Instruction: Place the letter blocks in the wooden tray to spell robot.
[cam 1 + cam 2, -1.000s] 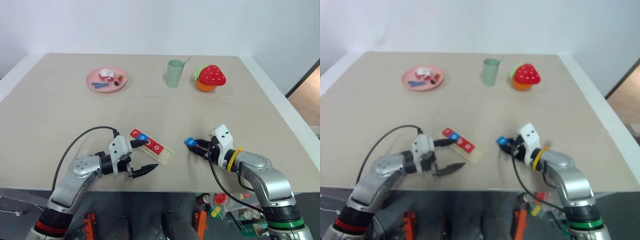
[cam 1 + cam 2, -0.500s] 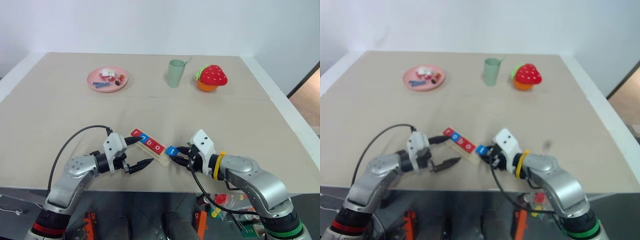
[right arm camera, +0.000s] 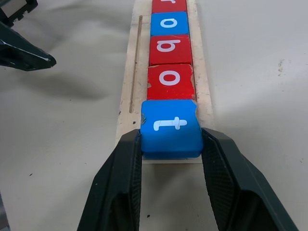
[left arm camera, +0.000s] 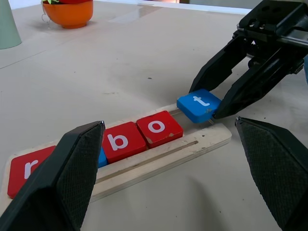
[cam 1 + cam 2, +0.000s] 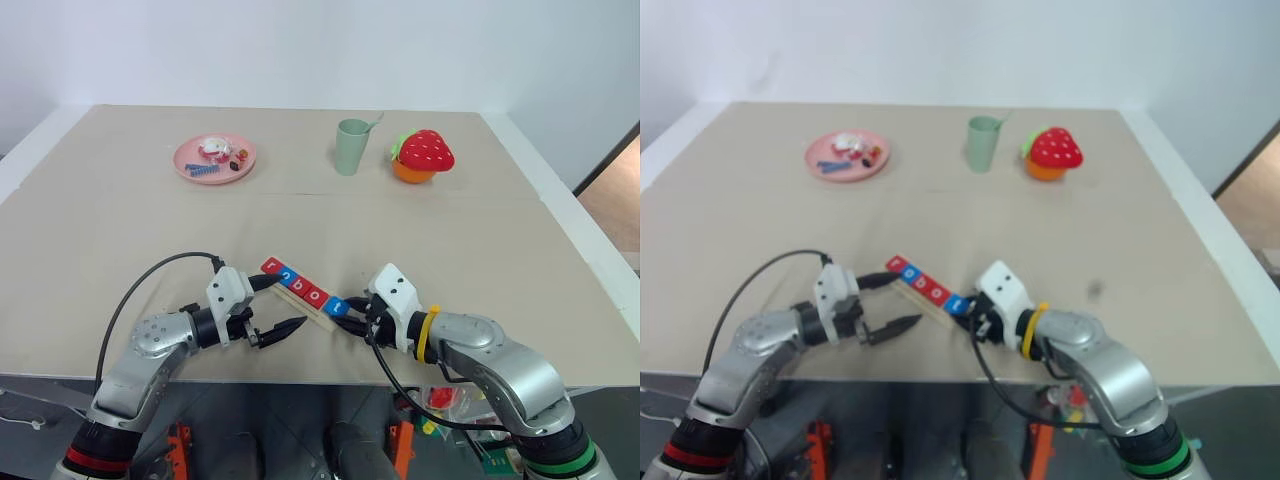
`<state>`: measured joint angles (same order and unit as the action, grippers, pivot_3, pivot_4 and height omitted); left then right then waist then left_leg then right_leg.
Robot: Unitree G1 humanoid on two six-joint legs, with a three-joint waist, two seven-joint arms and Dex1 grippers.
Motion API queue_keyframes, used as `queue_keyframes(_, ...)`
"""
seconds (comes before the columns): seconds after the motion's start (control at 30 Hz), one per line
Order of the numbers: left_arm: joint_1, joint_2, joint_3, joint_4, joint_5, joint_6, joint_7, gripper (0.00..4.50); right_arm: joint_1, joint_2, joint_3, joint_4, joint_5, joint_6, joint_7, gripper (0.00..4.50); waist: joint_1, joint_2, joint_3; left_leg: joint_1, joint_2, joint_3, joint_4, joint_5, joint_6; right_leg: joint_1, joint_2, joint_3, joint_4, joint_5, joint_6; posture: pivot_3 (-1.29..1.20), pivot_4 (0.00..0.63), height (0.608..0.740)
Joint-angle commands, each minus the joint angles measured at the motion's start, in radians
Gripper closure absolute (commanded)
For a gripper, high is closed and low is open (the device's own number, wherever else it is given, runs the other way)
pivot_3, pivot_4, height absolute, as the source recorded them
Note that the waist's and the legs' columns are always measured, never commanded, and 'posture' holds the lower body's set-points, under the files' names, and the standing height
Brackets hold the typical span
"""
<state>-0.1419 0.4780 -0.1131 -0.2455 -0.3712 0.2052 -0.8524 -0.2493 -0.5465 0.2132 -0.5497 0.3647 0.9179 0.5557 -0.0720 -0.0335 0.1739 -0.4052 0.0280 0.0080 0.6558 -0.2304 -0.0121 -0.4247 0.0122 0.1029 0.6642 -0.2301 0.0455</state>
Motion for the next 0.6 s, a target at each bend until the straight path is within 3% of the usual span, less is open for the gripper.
queue_keyframes(0.03,0.001,-0.003,0.005,-0.038,-0.007,0.004,0.005,0.0,-0.023,0.009,0.006,-0.001,-0.01,-0.016,-0.007,3.25,0.0,0.0,0.0,0.0,0.0,0.0,0.0,0.0,0.0,0.0,0.0,0.0,0.0,0.0,0.0,0.0,0.15,0.74)
queue_keyframes(0.6,0.002,-0.004,-0.001,-0.063,-0.008,0.031,0.023,0.0,-0.031,0.04,0.028,0.036,-0.045,-0.028,-0.015,3.25,0.0,0.0,0.0,0.0,0.0,0.0,0.0,0.0,0.0,0.0,0.0,0.0,0.0,0.0,0.0,0.0,0.15,0.74)
